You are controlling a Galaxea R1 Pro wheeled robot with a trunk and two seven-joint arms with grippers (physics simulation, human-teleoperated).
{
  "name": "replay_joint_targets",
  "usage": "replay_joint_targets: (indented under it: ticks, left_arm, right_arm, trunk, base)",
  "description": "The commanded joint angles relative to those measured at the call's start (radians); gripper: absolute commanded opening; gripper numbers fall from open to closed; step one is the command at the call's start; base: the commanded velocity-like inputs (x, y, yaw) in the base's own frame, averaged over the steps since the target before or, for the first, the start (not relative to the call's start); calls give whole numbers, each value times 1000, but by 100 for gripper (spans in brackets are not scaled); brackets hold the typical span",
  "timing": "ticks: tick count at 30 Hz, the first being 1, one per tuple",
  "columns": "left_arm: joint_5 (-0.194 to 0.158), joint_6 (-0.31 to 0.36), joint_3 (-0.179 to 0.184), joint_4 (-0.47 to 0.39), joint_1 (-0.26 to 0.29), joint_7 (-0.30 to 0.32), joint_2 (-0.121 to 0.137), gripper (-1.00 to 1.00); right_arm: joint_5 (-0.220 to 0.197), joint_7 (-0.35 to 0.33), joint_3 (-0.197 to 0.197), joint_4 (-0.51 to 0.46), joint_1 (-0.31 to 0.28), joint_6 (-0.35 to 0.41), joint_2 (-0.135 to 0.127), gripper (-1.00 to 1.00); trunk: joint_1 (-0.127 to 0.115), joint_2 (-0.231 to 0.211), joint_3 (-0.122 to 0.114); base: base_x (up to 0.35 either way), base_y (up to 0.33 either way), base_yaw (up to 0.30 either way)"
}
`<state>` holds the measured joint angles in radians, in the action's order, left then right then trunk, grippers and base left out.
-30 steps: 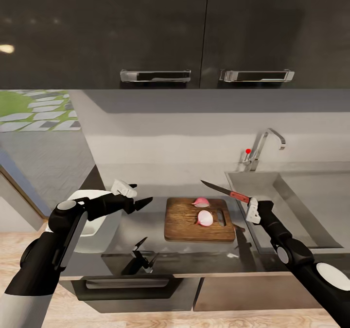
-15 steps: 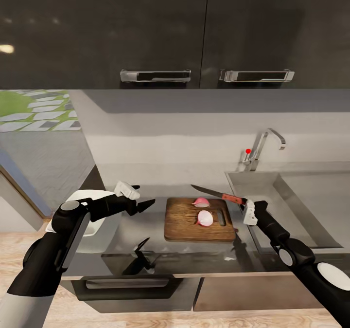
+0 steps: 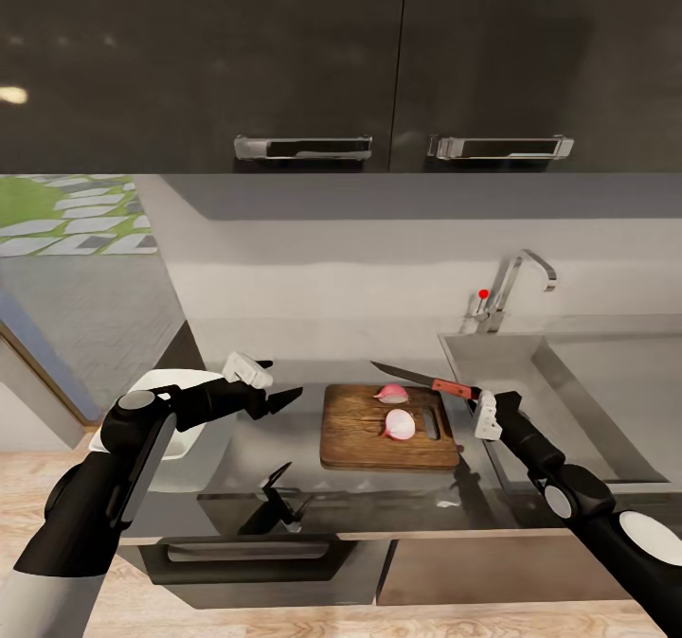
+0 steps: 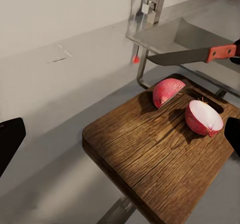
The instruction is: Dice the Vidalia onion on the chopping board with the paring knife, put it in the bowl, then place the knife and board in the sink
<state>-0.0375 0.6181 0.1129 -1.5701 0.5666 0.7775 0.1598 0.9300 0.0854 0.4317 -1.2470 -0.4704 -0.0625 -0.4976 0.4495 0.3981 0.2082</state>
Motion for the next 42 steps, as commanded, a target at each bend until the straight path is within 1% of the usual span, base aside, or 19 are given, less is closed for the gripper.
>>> replay_joint_targets:
  ticks: [1, 20, 24, 31, 33, 36, 41, 42]
  left_arm:
    - [-4, 8, 1, -1, 1, 0, 1, 100]
    - [-4, 8, 1, -1, 1, 0, 1, 100]
    - [-4, 8, 1, -1, 1, 0, 1, 100]
    - [-4, 8, 1, -1, 1, 0, 1, 100]
    - [-4, 8, 1, -1, 1, 0, 1, 100]
    - [-4, 8, 1, -1, 1, 0, 1, 100]
    - [-4, 8, 1, -1, 1, 0, 1, 100]
    - [-4, 8, 1, -1, 1, 0, 1, 100]
  right_arm:
    - [10, 7, 2, 2, -1, 1, -1, -100]
    - [13, 7, 10, 91, -1, 1, -1, -100]
    - [13, 7, 10, 98, -1, 1, -1, -100]
    - [17, 7, 10, 100, -2, -1, -5, -100]
    - [29, 9, 9, 99, -2, -5, -12, -100]
    - [31, 12, 8, 93, -2, -7, -17, -100]
    - [32, 14, 4, 61, -2, -31, -24, -100]
    - [32, 14, 1, 39, -2, -40, -25, -100]
  trunk:
    - [1, 2, 2]
    - [1, 2, 2]
    - [1, 2, 2]
    - [1, 2, 2]
    - [1, 2, 2]
    - [1, 2, 2]
    - [1, 2, 2]
    - [1, 2, 2]
  base:
    - [0, 0, 0]
    - [0, 0, 0]
    - [0, 0, 0]
    - [0, 0, 0]
    - [0, 0, 0]
    - [0, 0, 0]
    - [0, 0, 0]
    - [0, 0, 0]
